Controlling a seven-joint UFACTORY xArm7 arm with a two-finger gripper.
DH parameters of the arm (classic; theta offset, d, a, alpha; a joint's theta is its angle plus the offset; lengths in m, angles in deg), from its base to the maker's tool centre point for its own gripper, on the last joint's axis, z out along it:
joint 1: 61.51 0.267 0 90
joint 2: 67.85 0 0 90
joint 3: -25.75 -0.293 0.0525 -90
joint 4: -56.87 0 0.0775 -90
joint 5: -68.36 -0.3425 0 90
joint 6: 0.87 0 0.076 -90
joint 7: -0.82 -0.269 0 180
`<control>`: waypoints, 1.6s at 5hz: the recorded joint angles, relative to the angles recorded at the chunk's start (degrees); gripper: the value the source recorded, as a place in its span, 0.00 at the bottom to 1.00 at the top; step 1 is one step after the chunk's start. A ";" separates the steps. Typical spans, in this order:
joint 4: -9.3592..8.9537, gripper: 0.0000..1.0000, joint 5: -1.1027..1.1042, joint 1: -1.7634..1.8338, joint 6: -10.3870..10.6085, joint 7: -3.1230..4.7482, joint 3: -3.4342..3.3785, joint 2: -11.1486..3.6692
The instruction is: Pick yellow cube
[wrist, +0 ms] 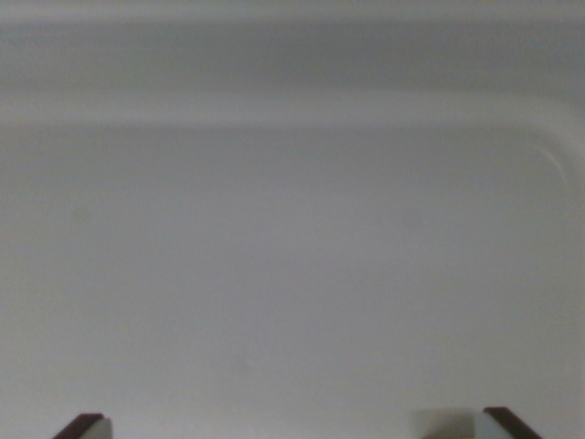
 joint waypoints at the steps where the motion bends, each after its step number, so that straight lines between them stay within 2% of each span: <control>1: 0.00 0.00 0.00 0.00 0.00 0.00 0.00 0.00; 2: -2.34 0.00 -0.06 -0.57 2.53 1.26 0.46 -0.67; 3: -2.34 0.00 -0.06 -0.57 2.53 1.26 0.46 -0.67; 4: -4.77 0.00 -0.11 -1.16 5.14 2.57 0.94 -1.36; 5: -4.77 0.00 -0.11 -1.16 5.14 2.57 0.94 -1.36; 6: -7.28 0.00 -0.17 -1.76 7.84 3.92 1.43 -2.08; 7: -7.28 0.00 -0.17 -1.76 7.84 3.92 1.43 -2.08; 8: -9.78 0.00 -0.23 -2.37 10.55 5.27 1.92 -2.79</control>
